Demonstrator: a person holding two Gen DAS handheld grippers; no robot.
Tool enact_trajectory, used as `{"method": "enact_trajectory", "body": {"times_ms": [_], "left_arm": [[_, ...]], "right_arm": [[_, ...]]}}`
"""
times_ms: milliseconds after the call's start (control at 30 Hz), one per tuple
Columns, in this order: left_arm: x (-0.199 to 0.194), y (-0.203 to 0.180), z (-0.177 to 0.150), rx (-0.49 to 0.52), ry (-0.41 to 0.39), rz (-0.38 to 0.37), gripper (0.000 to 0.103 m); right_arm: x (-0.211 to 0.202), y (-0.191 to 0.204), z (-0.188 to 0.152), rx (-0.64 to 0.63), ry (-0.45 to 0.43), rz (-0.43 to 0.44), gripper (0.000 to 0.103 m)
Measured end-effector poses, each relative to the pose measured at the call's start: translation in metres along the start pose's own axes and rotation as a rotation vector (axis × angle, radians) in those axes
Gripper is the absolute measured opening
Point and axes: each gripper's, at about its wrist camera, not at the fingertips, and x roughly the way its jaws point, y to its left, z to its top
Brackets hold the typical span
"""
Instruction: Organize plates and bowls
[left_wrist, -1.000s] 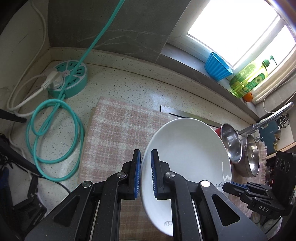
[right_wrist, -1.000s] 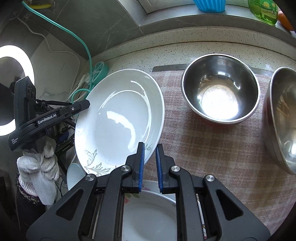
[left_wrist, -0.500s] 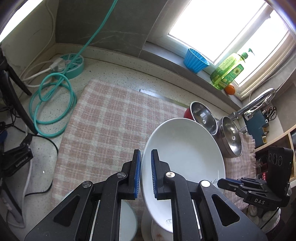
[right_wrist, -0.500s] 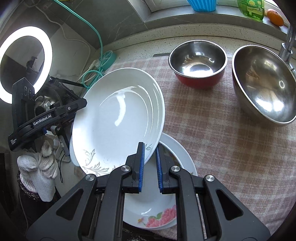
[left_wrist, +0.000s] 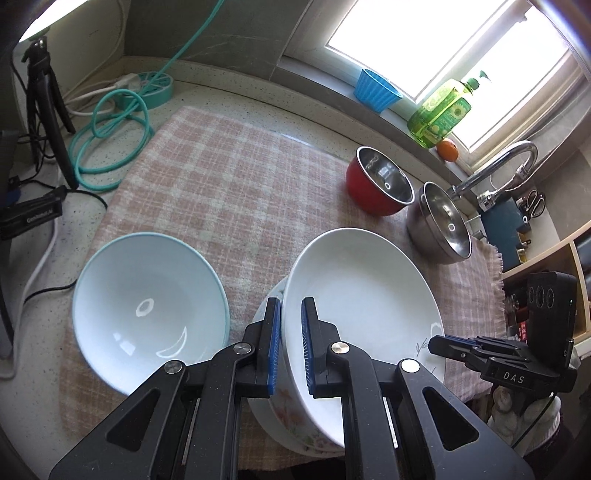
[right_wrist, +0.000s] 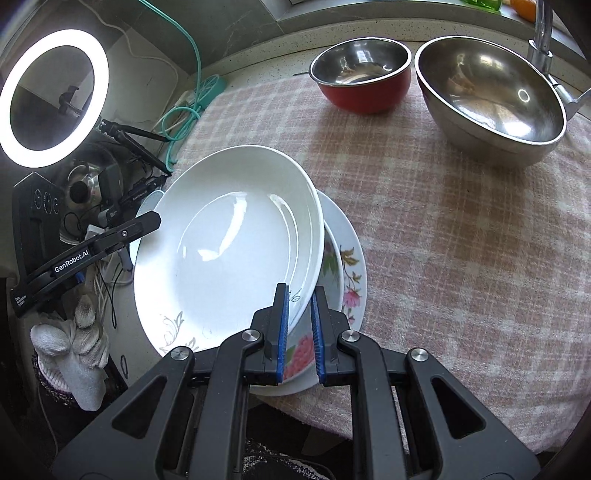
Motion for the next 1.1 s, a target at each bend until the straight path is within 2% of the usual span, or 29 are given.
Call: {"method": "enact_trajectory", "body": {"times_ms": [267, 500, 1100], "left_arm": [[0.001, 0.002, -0.023, -0.011, 0.029, 0.004, 0.009], [0.007, 0.003, -0.032, -0.018, 0.048, 0.012, 0.009], [0.015, 0.005, -0.037, -0.029, 0.07, 0.026, 0.009]], "right_arm": [[0.004, -0.003, -0.012, -0.006, 0.017, -0.017, 0.012], [0.006, -0.003, -0.016, -0.02, 0.017, -0.046, 0.012], [0.01, 0.003, -0.017, -0.056, 0.013, -0.1, 0.014]]}}
